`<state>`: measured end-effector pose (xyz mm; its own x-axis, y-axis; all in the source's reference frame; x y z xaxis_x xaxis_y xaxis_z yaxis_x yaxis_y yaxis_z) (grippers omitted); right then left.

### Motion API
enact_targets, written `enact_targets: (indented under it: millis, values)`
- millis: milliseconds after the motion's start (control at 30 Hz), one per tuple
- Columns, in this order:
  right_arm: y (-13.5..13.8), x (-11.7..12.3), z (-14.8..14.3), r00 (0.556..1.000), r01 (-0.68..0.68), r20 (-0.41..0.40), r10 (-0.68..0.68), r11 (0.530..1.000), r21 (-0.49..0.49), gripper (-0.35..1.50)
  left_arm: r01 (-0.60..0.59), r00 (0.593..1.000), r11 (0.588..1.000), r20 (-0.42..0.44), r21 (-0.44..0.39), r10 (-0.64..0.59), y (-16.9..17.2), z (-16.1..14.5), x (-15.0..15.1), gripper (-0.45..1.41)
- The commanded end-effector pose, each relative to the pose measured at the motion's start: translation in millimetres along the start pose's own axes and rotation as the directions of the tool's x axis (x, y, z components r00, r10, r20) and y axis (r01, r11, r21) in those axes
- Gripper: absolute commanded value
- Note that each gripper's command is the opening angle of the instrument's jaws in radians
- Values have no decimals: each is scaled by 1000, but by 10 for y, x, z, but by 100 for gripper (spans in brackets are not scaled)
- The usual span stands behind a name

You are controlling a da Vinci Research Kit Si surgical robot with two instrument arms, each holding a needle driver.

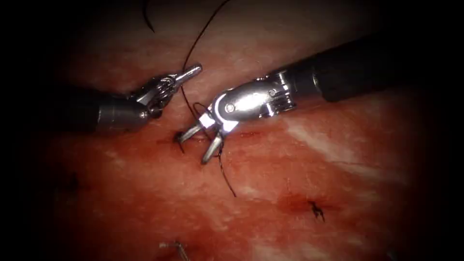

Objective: Wound Closure

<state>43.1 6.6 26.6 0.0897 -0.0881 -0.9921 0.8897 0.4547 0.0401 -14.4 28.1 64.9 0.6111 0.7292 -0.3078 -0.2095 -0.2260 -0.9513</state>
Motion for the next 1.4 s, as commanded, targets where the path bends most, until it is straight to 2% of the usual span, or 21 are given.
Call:
enact_targets:
  millis: [33,233,400,433,600,1067,1267,1400]
  values:
    - [-5,-5,4,1000,5,16,-6,1000,19,42,1,1000,1000,3,0,-1,-3,0,-7,-45]
    - [-31,-9,11,997,15,78,-22,996,92,37,5,1000,1000,6,-2,-5,-3,-3,-3,-45]
    - [-43,-15,23,994,22,102,-36,991,132,35,4,1000,1000,9,0,-4,-1,-5,-3,-45]
    - [-45,-16,27,991,21,127,-40,989,148,35,4,1000,1000,8,0,-4,0,-5,-4,-45]
    - [-47,-19,36,985,26,162,-55,984,174,35,4,1000,1000,11,2,-4,2,-6,-5,-45]
    - [-55,-51,57,929,-21,364,-75,967,255,35,3,1000,1000,19,1,-3,7,-9,-6,-45]
    - [-55,-64,65,902,-38,425,-84,962,271,37,3,1000,1000,23,0,-3,7,-9,-7,-45]
    - [-57,-71,69,895,-36,436,-91,960,276,37,3,1000,1000,26,1,-3,7,-9,-7,-45]
